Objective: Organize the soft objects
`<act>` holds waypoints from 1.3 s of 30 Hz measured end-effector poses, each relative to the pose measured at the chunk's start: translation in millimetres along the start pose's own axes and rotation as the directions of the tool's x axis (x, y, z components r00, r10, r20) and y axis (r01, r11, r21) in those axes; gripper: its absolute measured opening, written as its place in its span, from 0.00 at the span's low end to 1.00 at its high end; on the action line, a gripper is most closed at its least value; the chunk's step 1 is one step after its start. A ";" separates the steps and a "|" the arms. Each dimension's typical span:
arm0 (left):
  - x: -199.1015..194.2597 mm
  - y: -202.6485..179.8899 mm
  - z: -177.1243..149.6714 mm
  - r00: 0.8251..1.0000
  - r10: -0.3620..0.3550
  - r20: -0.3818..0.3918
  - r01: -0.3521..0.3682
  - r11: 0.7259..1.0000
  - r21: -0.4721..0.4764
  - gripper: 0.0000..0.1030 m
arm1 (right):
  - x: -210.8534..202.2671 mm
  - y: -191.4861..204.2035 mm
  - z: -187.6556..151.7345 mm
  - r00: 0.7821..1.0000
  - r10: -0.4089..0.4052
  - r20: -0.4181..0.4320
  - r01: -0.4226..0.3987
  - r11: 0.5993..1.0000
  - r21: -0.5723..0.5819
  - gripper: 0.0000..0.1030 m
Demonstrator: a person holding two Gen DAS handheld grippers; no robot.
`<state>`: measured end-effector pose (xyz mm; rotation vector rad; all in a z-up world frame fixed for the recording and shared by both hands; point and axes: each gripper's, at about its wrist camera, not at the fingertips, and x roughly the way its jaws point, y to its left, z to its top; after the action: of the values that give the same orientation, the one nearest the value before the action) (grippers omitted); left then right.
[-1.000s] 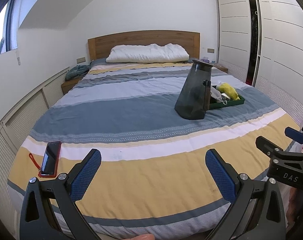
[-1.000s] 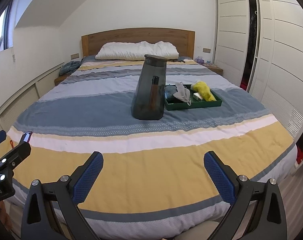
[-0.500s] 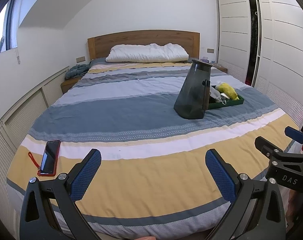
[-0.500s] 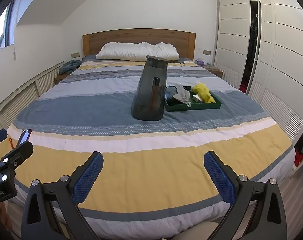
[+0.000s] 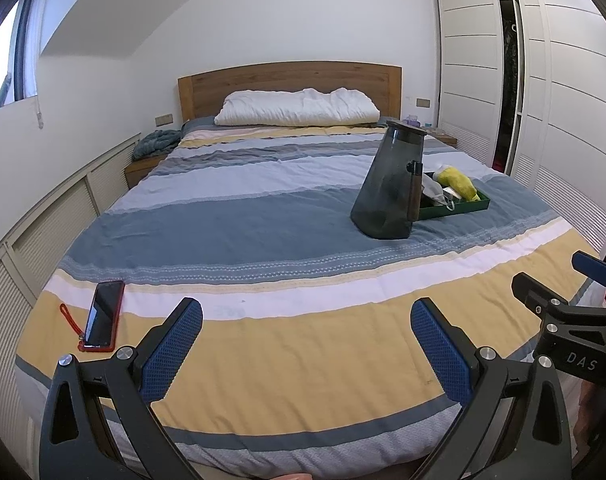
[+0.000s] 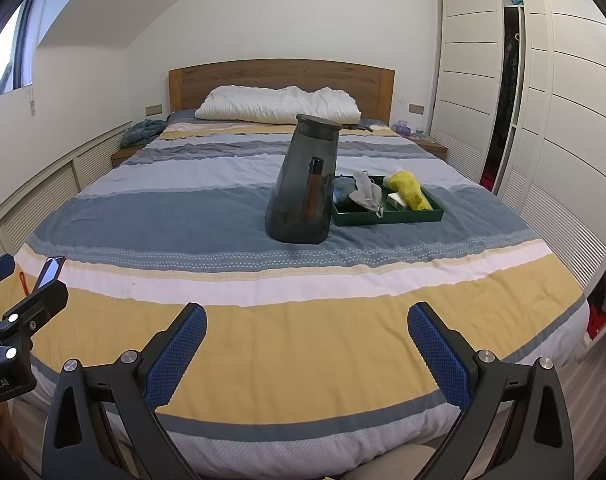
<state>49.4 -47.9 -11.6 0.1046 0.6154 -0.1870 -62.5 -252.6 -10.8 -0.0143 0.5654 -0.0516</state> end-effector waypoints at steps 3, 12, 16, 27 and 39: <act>-0.1 0.5 -0.2 1.000 0.000 0.000 0.000 1.000 0.001 0.99 | -1.1 0.6 -0.6 1.000 -0.001 0.001 0.001 1.000 -0.001 1.00; -0.6 0.1 -0.6 1.000 0.002 -0.001 -0.002 1.000 0.005 0.99 | -3.8 -2.1 -1.7 1.000 -0.003 0.006 0.003 1.000 -0.001 1.00; -0.6 0.2 -0.7 1.000 0.001 -0.001 -0.001 1.000 0.003 0.99 | -4.0 -2.0 -2.2 1.000 -0.002 0.006 0.002 1.000 -0.003 1.00; -1.4 -2.9 0.4 1.000 0.001 -0.005 -0.001 1.000 0.000 0.99 | -5.5 -2.1 -1.7 1.000 0.000 0.003 0.000 1.000 -0.006 1.00; -2.4 -3.9 0.3 1.000 0.001 -0.005 -0.001 1.000 -0.002 0.99 | -6.9 -1.9 -1.1 1.000 0.000 0.002 0.000 1.000 -0.013 1.00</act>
<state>46.8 -51.4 -10.1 0.1038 0.6205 -0.1853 -69.0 -254.1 -8.0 -0.0265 0.5638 -0.0475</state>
